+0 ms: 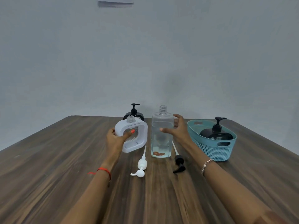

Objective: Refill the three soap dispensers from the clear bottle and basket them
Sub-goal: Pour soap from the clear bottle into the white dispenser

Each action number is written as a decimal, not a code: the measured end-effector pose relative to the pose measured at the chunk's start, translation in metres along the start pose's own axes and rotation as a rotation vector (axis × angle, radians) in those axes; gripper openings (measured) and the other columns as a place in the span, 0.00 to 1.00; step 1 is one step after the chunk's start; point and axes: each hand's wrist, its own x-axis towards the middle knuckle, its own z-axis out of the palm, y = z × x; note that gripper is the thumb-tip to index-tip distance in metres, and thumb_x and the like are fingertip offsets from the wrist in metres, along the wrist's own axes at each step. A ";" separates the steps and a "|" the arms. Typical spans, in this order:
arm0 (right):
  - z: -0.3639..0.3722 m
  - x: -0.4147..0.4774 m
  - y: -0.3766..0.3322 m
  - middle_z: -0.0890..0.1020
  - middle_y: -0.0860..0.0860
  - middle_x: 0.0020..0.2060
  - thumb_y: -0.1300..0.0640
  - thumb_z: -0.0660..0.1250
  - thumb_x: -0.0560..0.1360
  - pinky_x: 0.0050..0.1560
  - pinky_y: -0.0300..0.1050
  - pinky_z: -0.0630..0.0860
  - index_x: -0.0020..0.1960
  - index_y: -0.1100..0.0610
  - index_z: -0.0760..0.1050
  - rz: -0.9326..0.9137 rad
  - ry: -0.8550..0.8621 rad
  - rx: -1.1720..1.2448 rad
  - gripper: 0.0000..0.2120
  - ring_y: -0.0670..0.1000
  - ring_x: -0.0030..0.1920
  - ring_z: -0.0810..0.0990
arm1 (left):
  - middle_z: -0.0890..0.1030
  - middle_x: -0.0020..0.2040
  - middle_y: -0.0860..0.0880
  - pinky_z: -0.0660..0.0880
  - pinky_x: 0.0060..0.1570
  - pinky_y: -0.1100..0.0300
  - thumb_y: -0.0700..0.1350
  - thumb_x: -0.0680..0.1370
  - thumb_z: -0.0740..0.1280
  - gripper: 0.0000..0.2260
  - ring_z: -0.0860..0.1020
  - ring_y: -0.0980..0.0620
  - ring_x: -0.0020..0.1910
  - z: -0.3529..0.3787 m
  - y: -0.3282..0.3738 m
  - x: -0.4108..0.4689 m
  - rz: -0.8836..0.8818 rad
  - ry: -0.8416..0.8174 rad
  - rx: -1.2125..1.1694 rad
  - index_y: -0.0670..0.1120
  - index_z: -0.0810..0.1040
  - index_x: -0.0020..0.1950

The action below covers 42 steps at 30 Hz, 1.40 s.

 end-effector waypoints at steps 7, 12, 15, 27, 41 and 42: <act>0.016 0.015 0.024 0.83 0.51 0.52 0.38 0.81 0.42 0.54 0.56 0.79 0.58 0.50 0.75 0.114 -0.028 -0.038 0.47 0.52 0.52 0.82 | 0.81 0.49 0.44 0.79 0.47 0.48 0.45 0.63 0.79 0.21 0.80 0.45 0.47 0.006 -0.005 0.006 0.023 0.008 0.057 0.45 0.75 0.51; 0.020 0.010 0.015 0.82 0.49 0.52 0.44 0.83 0.46 0.51 0.50 0.80 0.58 0.51 0.74 0.061 0.058 -0.091 0.42 0.51 0.52 0.81 | 0.80 0.49 0.44 0.79 0.46 0.47 0.46 0.63 0.80 0.23 0.80 0.45 0.47 0.011 -0.003 0.005 0.044 0.029 0.111 0.45 0.74 0.52; 0.020 0.007 0.005 0.79 0.46 0.51 0.51 0.82 0.54 0.44 0.38 0.76 0.58 0.52 0.71 -0.013 0.102 -0.156 0.35 0.49 0.51 0.79 | 0.80 0.49 0.45 0.79 0.46 0.47 0.47 0.62 0.80 0.24 0.79 0.45 0.47 0.014 0.000 0.004 0.056 0.048 0.122 0.44 0.74 0.53; 0.001 0.005 -0.058 0.80 0.55 0.49 0.55 0.82 0.53 0.45 0.43 0.79 0.61 0.53 0.70 -0.313 0.084 -0.495 0.39 0.51 0.42 0.79 | 0.78 0.50 0.47 0.77 0.49 0.48 0.48 0.62 0.80 0.26 0.77 0.46 0.49 0.023 0.020 -0.006 0.132 0.115 0.171 0.44 0.73 0.54; -0.017 -0.028 -0.078 0.79 0.52 0.41 0.51 0.80 0.56 0.41 0.42 0.72 0.62 0.51 0.68 -0.273 -0.081 -0.968 0.37 0.53 0.43 0.78 | 0.76 0.49 0.48 0.68 0.38 0.62 0.46 0.62 0.80 0.27 0.74 0.50 0.48 0.034 0.030 -0.043 0.143 0.078 0.200 0.41 0.73 0.55; -0.019 -0.029 -0.080 0.79 0.51 0.41 0.51 0.80 0.56 0.42 0.42 0.71 0.61 0.51 0.68 -0.272 -0.088 -0.982 0.37 0.52 0.43 0.77 | 0.76 0.49 0.49 0.68 0.39 0.62 0.46 0.62 0.80 0.27 0.74 0.50 0.47 0.034 0.031 -0.045 0.142 0.075 0.196 0.41 0.73 0.55</act>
